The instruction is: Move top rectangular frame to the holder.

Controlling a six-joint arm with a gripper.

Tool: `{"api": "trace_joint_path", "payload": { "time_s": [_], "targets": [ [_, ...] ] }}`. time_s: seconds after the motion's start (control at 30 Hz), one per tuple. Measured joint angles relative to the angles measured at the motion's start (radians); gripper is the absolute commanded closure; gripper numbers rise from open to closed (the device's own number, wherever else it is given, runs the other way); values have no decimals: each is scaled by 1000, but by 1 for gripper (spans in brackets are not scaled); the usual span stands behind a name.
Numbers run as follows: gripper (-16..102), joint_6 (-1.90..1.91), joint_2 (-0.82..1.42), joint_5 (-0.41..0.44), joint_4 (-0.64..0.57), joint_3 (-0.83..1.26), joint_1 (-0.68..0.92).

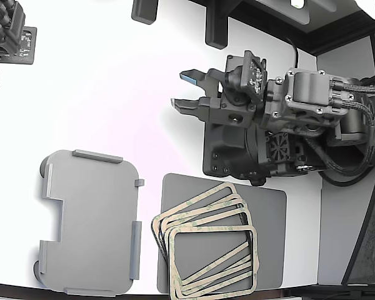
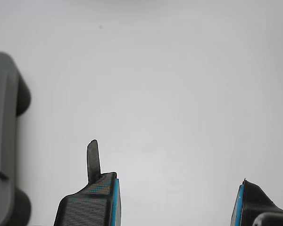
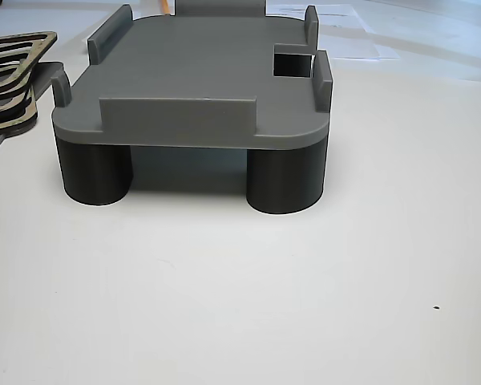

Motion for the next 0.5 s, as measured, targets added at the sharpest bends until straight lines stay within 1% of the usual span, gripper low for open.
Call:
{"api": "trace_joint_path", "payload": {
  "time_s": [0.07,0.13,0.2,0.27,0.43,0.5],
  "targets": [
    [-14,-12,-5,-11,-9,-2,0],
    [-14,-49,-61,-40,-64,-54,0],
    [-14,-55,-141,-44,-132,-124,0],
    [-14,-55,-215,-49,-167,-172,0],
    [-14,-44,-301,-51,-140,-236,9],
    [-14,-25,-341,-23,-95,-285,48]
  ]
}}
